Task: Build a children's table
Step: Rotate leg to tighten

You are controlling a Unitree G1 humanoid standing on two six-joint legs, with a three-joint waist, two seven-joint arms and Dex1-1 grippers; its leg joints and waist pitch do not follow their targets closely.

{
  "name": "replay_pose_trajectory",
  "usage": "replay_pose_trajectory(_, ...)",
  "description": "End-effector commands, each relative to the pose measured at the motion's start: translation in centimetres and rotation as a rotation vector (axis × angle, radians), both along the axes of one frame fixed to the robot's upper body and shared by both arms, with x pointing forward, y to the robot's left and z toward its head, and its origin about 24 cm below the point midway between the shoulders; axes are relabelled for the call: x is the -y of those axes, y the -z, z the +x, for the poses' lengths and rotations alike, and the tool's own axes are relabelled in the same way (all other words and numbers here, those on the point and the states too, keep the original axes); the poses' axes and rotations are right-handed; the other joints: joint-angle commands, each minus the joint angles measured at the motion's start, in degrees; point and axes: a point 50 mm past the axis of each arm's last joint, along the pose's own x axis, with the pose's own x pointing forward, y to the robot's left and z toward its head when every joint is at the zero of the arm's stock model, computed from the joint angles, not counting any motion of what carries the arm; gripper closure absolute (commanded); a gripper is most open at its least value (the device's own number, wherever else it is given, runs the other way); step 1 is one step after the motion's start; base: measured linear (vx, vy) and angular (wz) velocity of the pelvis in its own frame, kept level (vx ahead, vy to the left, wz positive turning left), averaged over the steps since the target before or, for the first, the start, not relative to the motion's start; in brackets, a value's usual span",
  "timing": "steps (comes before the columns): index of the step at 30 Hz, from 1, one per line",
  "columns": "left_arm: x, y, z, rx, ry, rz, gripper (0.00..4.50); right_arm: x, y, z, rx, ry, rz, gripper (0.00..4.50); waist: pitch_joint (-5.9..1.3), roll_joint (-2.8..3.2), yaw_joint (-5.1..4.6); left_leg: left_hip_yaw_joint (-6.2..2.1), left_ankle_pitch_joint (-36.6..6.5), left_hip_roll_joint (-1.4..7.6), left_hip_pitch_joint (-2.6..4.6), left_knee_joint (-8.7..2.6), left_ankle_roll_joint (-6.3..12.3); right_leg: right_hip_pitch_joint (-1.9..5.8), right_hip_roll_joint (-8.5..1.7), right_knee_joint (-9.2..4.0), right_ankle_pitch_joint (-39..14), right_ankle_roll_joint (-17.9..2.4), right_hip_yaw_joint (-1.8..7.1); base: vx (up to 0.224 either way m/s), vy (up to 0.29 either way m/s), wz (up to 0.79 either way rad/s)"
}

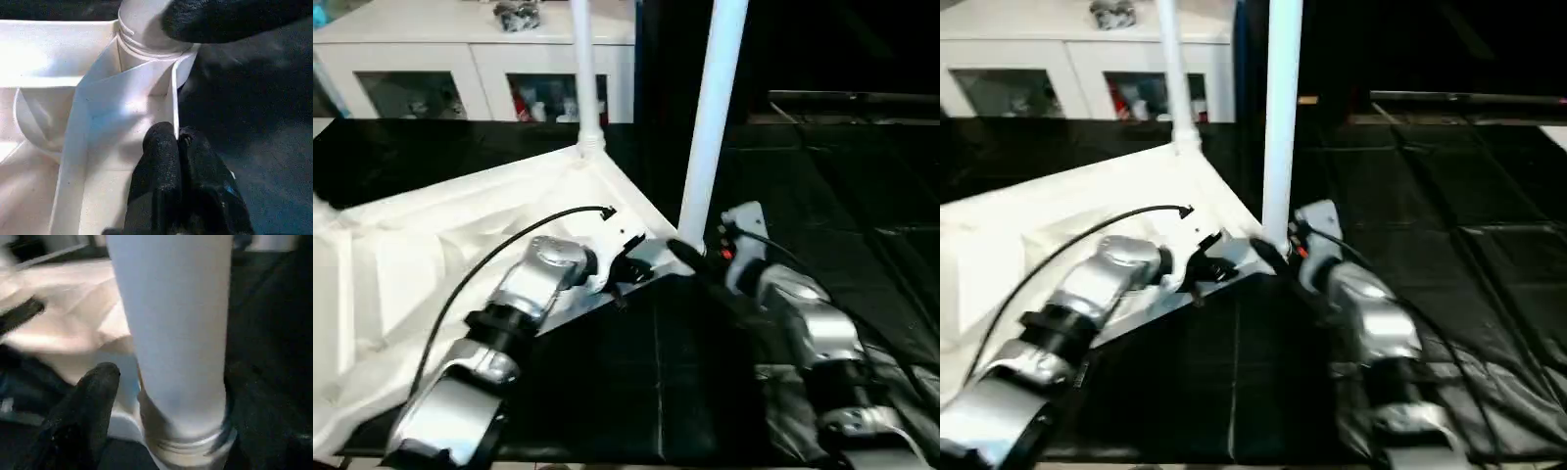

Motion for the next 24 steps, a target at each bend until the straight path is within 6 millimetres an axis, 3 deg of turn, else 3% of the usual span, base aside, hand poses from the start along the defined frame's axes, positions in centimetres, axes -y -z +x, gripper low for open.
replay_pose_trajectory(1, 0.0, -0.1, -0.9, 0.0, 0.159, 0.015, 4.5, 0.7, -0.8, -0.7, 0.033, -0.126, -0.007, 0.47, -4.38, -0.06, 0.52, -0.51, -8.15, 3.19, 0.26, -3.59, 6.2, 3.82, -4.26, -3.82, -7.43, -13.81, 3.63, 0.0, 0.0, 0.0)
replay_pose_trajectory(4, -0.7, 0.1, -1.3, -0.01, 0.247, 0.033, 4.5, 1.8, -1.4, -1.4, 0.049, -0.236, -0.028, 0.47, -4.23, -0.12, 1.11, -0.3, -9.79, 3.35, 0.36, -3.72, 5.68, 3.85, -4.27, -4.0, -10.3, -13.1, 3.61, 0.0, 0.0, 0.0)
replay_pose_trajectory(9, -1.6, 0.1, -2.2, -0.014, 0.393, 0.056, 4.5, 2.3, -2.1, -2.5, 0.052, -0.421, -0.032, 0.47, -4.16, 0.09, 2.16, 0.2, -11.66, 3.88, 1.07, -3.9, 4.46, 3.19, -4.27, -4.27, -13.52, -12.16, 3.7, 0.0, 0.0, 0.0)
replay_pose_trajectory(12, -1.9, 0.3, -2.4, -0.012, 0.457, 0.098, 4.5, 2.3, -1.9, -3.4, 0.022, -0.582, -0.069, 0.47, -4.16, -0.22, 2.43, 0.31, -11.88, 3.82, 0.91, -3.89, 4.18, 3.26, -4.32, -4.28, -13.93, -12.3, 3.7, 0.0, 0.0, 0.0)
replay_pose_trajectory(16, -1.9, 0.3, -2.7, -0.015, 0.518, 0.112, 4.5, 2.2, -1.7, -3.7, -0.012, -0.658, -0.083, 0.47, -4.26, -0.39, 2.91, 0.26, -10.21, 3.88, 0.75, -3.84, 4.28, 3.33, -4.42, -4.04, -14.02, -11.96, 3.74, 0.0, 0.0, 0.0)
replay_pose_trajectory(18, -1.8, 0.3, -3.1, -0.02, 0.568, 0.114, 4.5, 1.9, -1.6, -3.6, -0.031, -0.679, -0.081, 0.82, -4.32, -0.38, 3.04, 0.24, -9.77, 3.86, 0.68, -3.81, 4.28, 3.37, -4.43, -4.0, -13.83, -11.92, 3.73, 0.0, 0.0, 0.0)
replay_pose_trajectory(24, -1.7, 0.4, -3.9, -0.029, 0.647, 0.123, 4.5, 1.4, -1.6, -3.5, -0.058, -0.735, -0.064, 1.21, -4.39, -0.38, 3.21, 0.41, -9.66, 3.97, 0.94, -3.72, 4.02, 3.12, -4.4, -3.87, -13.25, -12.49, 3.81, 0.0, 0.0, 0.0)
